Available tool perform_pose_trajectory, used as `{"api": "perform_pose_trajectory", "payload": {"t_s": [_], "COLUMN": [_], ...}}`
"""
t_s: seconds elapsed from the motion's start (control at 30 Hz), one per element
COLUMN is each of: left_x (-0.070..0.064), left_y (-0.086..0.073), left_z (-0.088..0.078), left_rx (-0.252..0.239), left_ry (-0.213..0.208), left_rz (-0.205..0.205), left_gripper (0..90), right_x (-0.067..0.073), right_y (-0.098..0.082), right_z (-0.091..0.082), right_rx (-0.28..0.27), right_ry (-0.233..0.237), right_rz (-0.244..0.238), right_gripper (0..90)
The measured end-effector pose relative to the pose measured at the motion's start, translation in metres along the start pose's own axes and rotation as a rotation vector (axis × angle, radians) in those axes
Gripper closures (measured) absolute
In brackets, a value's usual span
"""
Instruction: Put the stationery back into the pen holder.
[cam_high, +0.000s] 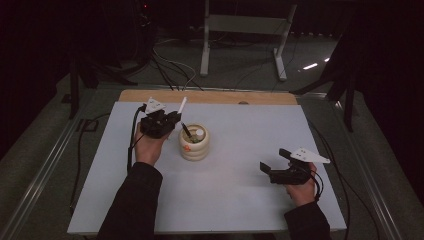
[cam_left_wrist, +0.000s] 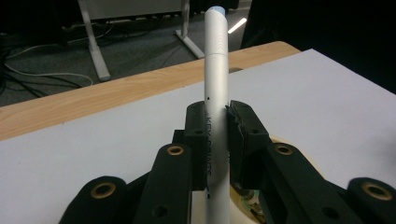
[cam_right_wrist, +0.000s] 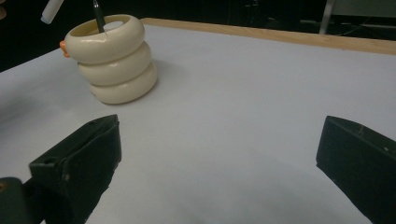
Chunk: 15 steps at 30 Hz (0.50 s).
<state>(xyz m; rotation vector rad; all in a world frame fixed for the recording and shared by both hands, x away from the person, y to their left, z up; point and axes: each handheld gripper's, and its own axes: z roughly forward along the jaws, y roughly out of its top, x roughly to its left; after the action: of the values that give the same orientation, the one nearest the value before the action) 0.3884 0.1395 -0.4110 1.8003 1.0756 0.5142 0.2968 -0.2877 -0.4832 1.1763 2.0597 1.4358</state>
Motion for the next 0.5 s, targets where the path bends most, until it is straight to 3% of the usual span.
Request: {"api": "perform_pose_trajectory", "payload": {"t_s": [0.5], "left_x": [-0.0091], "left_y": [0.0031], "left_z": [0.0084], "left_rx": [-0.027], "left_ry": [-0.027], "left_rz": [-0.006], "left_gripper": [79.4], "right_x": [0.0002], "right_y": [0.0], "right_z": [0.0001], "right_rx": [0.0], "right_ry": [0.001], "right_rz": [-0.001], "right_gripper": [0.4]}}
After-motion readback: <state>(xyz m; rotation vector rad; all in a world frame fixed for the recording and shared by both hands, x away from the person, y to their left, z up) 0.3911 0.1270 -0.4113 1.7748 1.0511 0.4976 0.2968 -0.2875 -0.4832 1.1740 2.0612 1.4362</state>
